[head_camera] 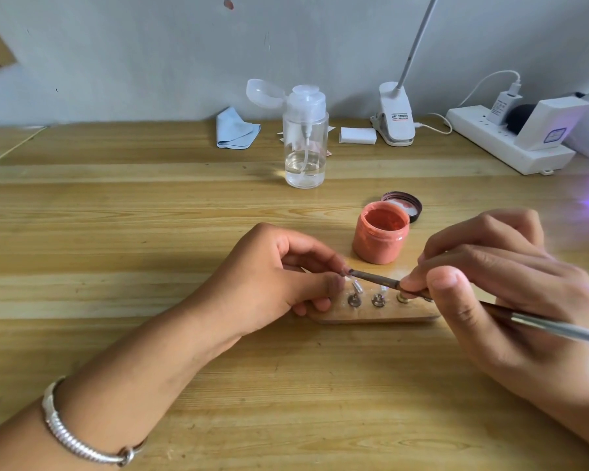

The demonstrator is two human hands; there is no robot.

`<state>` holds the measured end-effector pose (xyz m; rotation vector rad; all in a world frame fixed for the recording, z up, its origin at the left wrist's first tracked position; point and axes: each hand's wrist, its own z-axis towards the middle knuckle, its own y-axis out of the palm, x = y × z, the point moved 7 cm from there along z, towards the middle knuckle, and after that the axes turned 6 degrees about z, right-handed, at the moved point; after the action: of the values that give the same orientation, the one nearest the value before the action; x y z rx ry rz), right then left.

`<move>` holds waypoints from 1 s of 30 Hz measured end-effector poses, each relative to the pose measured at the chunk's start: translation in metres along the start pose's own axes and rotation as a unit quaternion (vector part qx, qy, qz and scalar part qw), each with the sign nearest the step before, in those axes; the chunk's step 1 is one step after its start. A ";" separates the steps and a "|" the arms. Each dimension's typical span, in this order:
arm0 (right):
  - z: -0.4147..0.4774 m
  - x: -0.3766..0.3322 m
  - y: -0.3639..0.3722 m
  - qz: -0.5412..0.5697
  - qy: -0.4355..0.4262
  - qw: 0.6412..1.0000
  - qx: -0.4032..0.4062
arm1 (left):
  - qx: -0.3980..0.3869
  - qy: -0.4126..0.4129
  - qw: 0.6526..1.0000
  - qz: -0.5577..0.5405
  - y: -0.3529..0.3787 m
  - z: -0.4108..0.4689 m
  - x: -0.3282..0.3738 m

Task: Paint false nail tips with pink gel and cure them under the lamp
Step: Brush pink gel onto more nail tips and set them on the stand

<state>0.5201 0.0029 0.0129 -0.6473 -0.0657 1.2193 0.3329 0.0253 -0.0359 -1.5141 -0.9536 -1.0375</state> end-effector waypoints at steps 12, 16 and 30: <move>0.001 -0.003 -0.004 -0.001 0.010 1.000 -0.005 | -0.002 0.001 1.000 0.000 0.000 0.000 0.000; 0.001 -0.002 0.001 -0.006 -0.008 1.000 -0.012 | 0.003 -0.002 1.000 -0.003 -0.001 0.001 -0.001; 0.001 -0.002 -0.001 -0.010 0.001 1.000 -0.009 | -0.004 0.006 1.000 0.003 0.000 0.000 0.001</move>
<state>0.5201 0.0013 0.0145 -0.6626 -0.0827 1.1992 0.3336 0.0255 -0.0351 -1.5161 -0.9365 -1.0454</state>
